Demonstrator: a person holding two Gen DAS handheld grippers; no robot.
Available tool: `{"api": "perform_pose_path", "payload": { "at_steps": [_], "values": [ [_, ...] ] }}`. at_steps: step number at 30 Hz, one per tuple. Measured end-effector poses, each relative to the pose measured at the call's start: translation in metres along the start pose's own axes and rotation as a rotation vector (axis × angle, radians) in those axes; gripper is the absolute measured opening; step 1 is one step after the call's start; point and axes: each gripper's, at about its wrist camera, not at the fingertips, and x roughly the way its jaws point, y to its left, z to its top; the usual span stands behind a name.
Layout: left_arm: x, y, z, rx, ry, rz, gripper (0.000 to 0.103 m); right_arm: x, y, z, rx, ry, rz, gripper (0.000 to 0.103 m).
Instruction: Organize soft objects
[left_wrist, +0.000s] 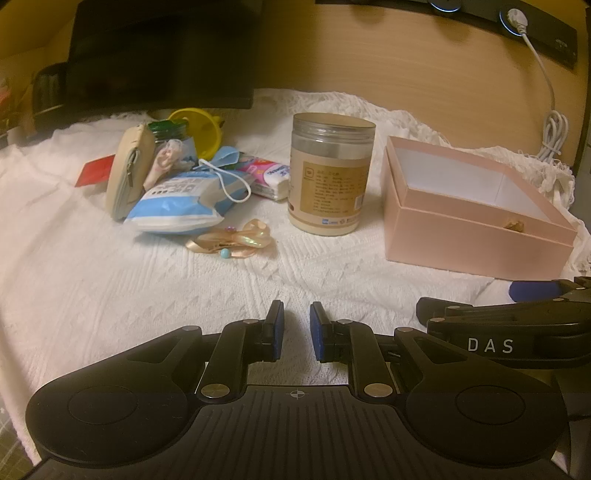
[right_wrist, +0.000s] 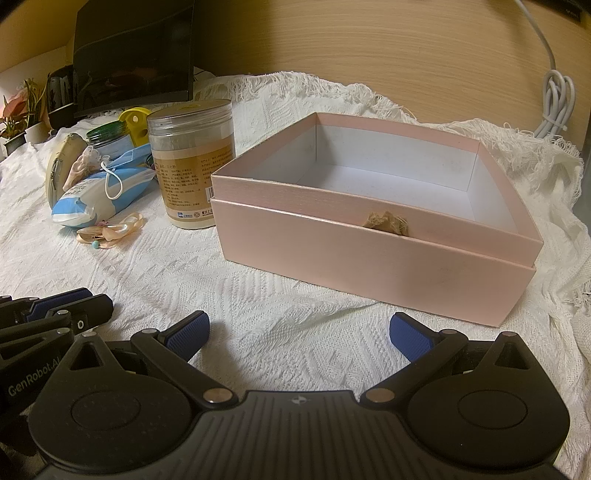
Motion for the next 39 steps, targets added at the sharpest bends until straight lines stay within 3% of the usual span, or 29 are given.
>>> {"api": "perform_pose_path", "payload": {
  "at_steps": [39],
  "values": [
    [0.0003,0.0034,-0.0001,-0.013,0.000,-0.011,0.018,-0.0014,-0.0009,0.0015,0.000,-0.001,0.000,0.103]
  ]
}}
